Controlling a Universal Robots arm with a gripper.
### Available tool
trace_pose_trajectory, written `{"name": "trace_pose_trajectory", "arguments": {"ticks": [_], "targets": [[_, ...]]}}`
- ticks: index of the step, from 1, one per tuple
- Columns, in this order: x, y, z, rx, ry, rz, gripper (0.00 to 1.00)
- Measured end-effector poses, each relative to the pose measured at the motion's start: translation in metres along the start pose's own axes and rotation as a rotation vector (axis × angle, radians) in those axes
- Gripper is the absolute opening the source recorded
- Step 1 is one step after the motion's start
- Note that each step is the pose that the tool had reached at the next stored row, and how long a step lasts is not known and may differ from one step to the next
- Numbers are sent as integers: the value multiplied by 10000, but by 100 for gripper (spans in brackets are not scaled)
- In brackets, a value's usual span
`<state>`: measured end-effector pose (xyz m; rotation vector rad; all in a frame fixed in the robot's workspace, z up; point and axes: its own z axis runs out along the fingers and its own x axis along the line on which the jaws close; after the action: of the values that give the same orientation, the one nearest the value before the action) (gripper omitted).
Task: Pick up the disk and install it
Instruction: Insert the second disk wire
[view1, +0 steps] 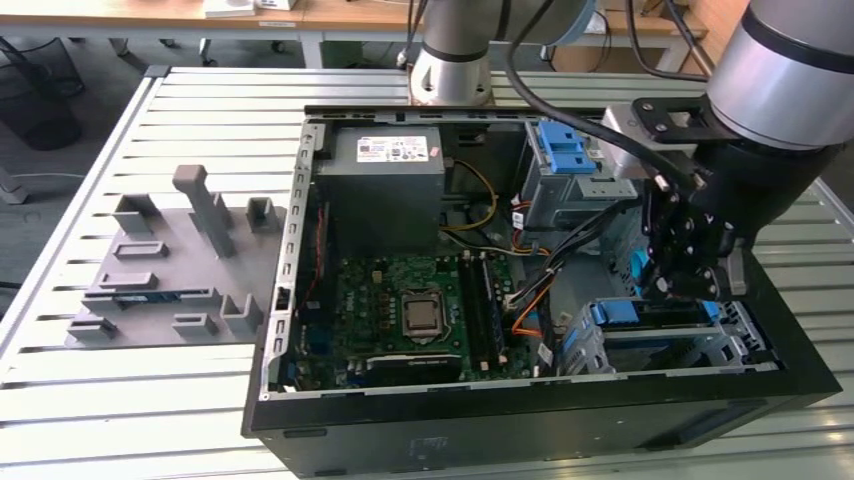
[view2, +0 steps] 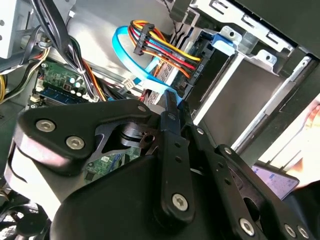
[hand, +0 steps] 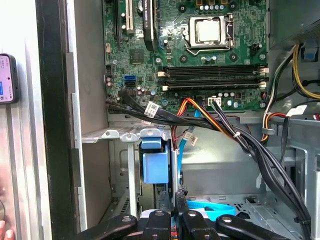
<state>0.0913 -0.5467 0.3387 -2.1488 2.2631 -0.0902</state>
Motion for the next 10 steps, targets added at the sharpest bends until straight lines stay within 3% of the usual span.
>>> {"name": "trace_pose_trajectory", "arguments": {"ticks": [5, 10], "targets": [[22, 0, 20, 76, -22, -14, 16], [29, 1, 37, 85, -18, -16, 16]]}}
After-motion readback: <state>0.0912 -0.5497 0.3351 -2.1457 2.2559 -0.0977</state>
